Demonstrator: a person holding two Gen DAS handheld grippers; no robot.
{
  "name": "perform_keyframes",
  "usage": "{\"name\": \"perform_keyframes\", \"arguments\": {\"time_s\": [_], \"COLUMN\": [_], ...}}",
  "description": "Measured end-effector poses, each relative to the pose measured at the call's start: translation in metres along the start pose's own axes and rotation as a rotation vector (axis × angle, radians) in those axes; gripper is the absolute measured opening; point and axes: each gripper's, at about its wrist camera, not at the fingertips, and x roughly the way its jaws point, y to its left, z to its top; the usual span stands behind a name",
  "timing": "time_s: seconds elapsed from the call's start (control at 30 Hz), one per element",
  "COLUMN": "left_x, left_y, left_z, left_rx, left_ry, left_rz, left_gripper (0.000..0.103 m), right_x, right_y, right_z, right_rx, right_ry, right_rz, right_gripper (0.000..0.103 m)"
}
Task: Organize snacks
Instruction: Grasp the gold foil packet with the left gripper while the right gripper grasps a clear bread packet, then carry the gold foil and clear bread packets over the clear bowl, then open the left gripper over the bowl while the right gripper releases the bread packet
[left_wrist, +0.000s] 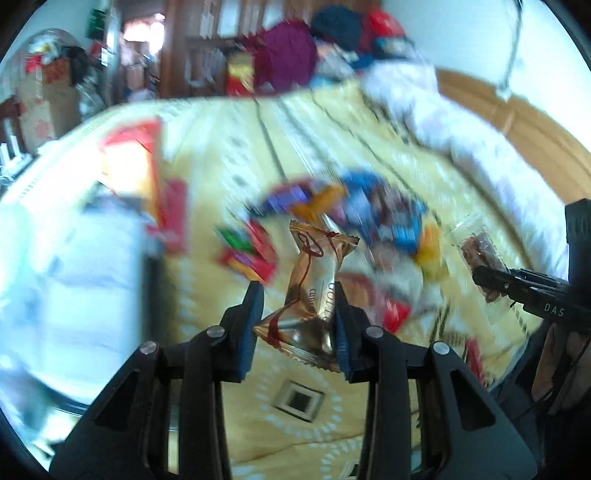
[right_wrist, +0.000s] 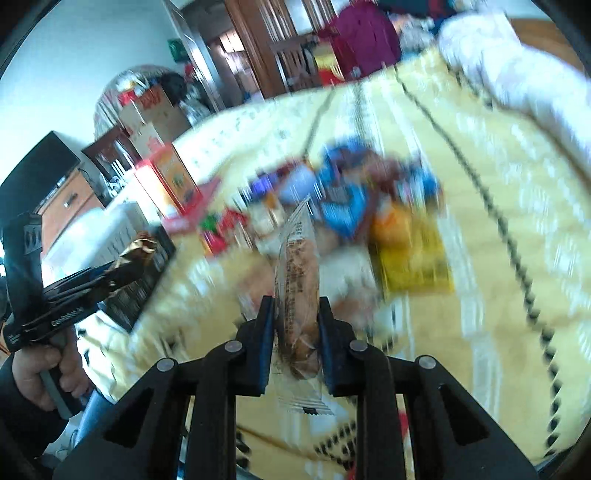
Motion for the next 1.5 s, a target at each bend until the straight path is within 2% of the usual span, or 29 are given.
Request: {"name": "perform_keyframes", "arguments": {"time_s": [0.17, 0.33, 0.43, 0.53, 0.6, 0.7, 0.83, 0.97, 1.1, 1.5], "left_x": [-0.066, -0.126, -0.158, -0.182, -0.192, -0.188, -0.181, -0.179, -0.180, -0.183], "left_y": [0.055, 0.134, 0.186, 0.234, 0.263, 0.289, 0.298, 0.298, 0.301, 0.313], "left_z": [0.029, 0.034, 0.025, 0.008, -0.006, -0.020, -0.035, -0.037, -0.038, -0.047], "left_rx": [-0.056, -0.158, -0.259, -0.360, -0.435, -0.509, -0.550, -0.532, -0.524, -0.540], "left_ry": [-0.124, -0.212, -0.243, -0.258, -0.257, -0.232, -0.202, -0.185, -0.184, -0.170], "left_rz": [0.150, 0.325, 0.418, 0.508, 0.563, 0.613, 0.622, 0.604, 0.599, 0.595], "left_gripper": [0.036, 0.036, 0.036, 0.036, 0.036, 0.036, 0.036, 0.036, 0.036, 0.036], "right_x": [-0.010, 0.000, 0.014, 0.036, 0.054, 0.073, 0.097, 0.112, 0.121, 0.117], "right_y": [0.061, 0.165, 0.226, 0.288, 0.331, 0.376, 0.418, 0.445, 0.451, 0.459], "right_z": [0.057, 0.107, 0.123, 0.132, 0.134, 0.129, 0.116, 0.094, 0.083, 0.073], "right_rx": [-0.078, -0.185, -0.234, -0.273, -0.307, -0.341, -0.375, -0.402, -0.406, -0.438], "right_ry": [-0.101, -0.171, -0.168, -0.130, -0.093, -0.045, 0.012, 0.057, 0.090, 0.100], "right_rz": [0.070, 0.223, 0.324, 0.418, 0.463, 0.507, 0.539, 0.543, 0.539, 0.534], "right_gripper": [0.025, 0.025, 0.025, 0.025, 0.025, 0.025, 0.025, 0.025, 0.025, 0.025]}}
